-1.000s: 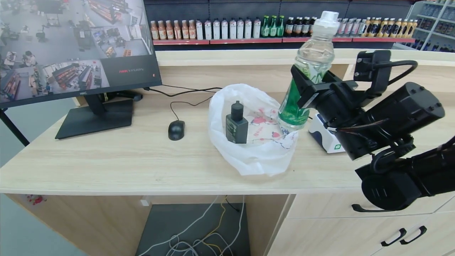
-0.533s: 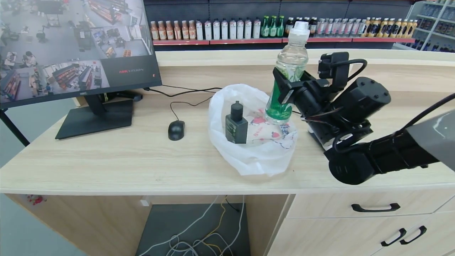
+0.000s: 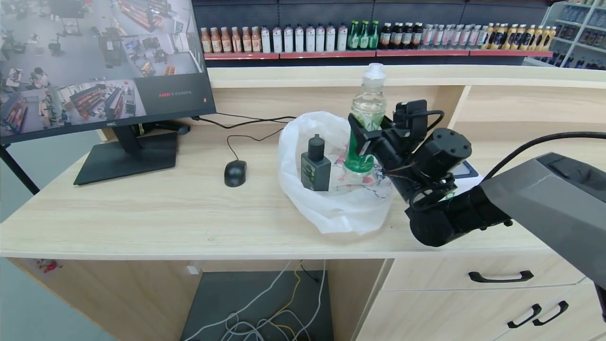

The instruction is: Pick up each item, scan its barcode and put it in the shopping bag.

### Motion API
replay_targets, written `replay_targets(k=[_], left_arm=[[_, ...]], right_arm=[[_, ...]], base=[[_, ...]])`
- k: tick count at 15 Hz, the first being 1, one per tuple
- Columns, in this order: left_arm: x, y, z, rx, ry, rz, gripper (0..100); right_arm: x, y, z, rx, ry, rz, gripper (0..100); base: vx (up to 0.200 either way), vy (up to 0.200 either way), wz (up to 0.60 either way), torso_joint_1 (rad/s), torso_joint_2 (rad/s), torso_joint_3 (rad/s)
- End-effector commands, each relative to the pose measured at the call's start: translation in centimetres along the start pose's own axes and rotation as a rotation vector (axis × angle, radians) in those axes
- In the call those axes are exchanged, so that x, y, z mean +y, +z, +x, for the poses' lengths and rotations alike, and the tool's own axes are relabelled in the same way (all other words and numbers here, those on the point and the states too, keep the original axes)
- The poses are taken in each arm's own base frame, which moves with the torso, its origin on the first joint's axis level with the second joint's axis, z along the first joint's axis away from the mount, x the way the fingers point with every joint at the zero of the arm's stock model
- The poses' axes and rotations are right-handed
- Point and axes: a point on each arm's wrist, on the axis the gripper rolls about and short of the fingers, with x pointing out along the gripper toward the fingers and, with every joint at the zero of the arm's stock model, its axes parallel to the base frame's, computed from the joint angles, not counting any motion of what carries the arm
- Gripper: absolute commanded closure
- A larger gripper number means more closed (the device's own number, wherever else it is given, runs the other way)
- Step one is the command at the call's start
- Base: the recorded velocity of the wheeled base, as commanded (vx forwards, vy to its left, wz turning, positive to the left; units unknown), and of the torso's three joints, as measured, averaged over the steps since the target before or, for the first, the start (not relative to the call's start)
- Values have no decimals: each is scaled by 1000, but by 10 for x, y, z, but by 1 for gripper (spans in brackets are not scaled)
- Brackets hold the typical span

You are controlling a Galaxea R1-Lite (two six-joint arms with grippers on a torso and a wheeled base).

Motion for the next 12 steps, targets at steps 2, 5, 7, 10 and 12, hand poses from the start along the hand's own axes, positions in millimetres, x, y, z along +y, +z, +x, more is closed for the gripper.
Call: replay_targets(k=[2, 5, 7, 10, 12], left_arm=[[0, 0, 0, 0, 1, 0, 0], [0, 0, 0, 0, 1, 0, 0], [0, 0, 0, 0, 1, 0, 0], [0, 0, 0, 0, 1, 0, 0], [0, 0, 0, 0, 1, 0, 0]], right_arm=[[-4, -16, -2, 32, -6, -5, 100], [-17, -23, -3, 47, -21, -21, 100], [-19, -25, -4, 53, -14, -23, 100], [-17, -29, -7, 73, -10, -20, 100], [-16, -27, -7, 68, -9, -19, 100]], base=[[0, 0, 0, 0, 0, 0], [0, 0, 0, 0, 0, 0], [0, 0, 0, 0, 0, 0], [0, 0, 0, 0, 0, 0], [0, 0, 0, 0, 0, 0]])
